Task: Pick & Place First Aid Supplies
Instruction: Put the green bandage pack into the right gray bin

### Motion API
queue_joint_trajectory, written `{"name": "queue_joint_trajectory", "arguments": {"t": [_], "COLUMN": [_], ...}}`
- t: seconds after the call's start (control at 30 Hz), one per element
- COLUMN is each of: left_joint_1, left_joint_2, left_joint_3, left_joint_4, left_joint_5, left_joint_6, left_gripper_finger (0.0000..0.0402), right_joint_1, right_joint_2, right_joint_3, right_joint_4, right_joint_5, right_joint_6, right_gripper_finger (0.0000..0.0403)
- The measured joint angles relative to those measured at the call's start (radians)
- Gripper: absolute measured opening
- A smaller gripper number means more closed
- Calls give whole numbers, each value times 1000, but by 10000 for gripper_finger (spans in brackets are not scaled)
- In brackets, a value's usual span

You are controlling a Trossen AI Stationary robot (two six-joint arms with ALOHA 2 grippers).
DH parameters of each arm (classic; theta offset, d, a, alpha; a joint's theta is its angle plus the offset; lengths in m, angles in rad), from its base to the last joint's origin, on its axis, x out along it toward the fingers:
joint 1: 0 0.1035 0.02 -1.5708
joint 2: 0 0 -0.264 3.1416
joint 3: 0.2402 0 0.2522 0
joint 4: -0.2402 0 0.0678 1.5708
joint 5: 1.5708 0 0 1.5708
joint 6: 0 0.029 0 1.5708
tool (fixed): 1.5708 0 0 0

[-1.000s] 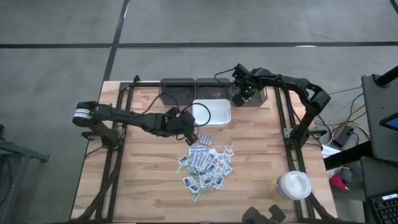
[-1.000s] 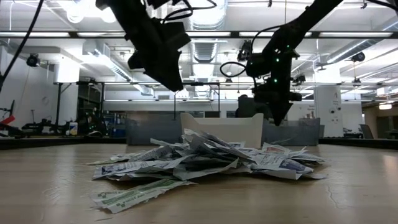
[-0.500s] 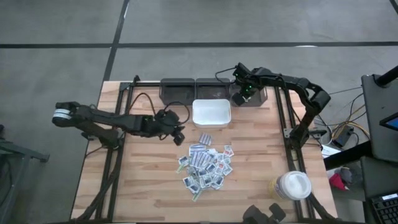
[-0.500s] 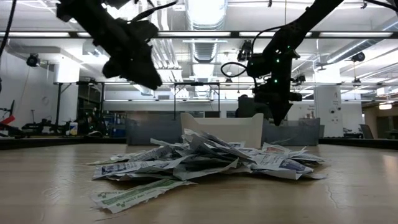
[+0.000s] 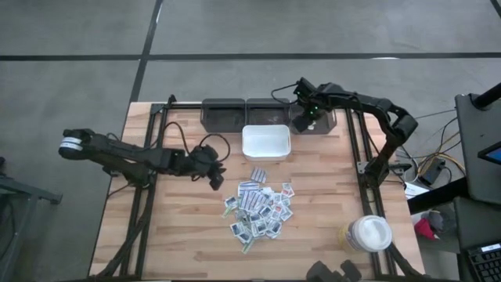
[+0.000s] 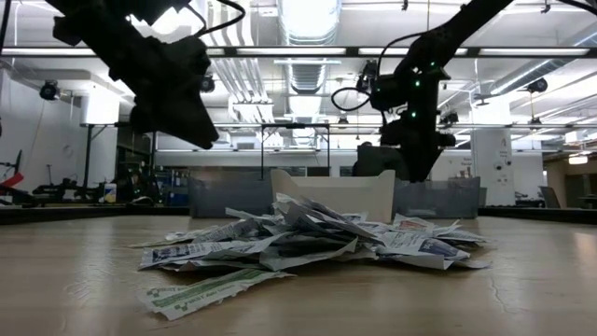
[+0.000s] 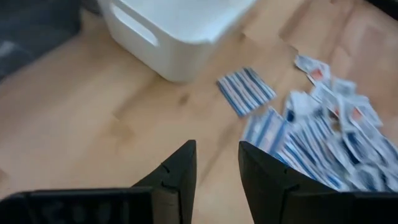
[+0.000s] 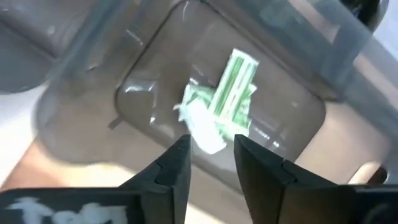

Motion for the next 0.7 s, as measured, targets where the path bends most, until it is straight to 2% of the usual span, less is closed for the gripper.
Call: {"name": "queue_joint_trajectory", "arguments": {"t": [0.13, 0.37, 0.7], "left_joint_1": [-22, -98, -231], "left_joint_2": [19, 75, 223], "left_joint_3": [1, 21, 58], "left_joint_4": [2, 15, 11], "left_joint_5": [56, 99, 195], "left_joint_6": [-16, -81, -325], "left_gripper_finger": [117, 117, 116], "right_joint_1": [24, 104, 214], "right_joint_2": [-46, -203, -506], "right_joint_3": [0, -35, -160], "right_joint_4": [-22, 43, 225], "right_joint_5": [-67, -74, -74], "right_joint_6": [-7, -35, -21], "right_gripper_finger": [131, 127, 108]}}
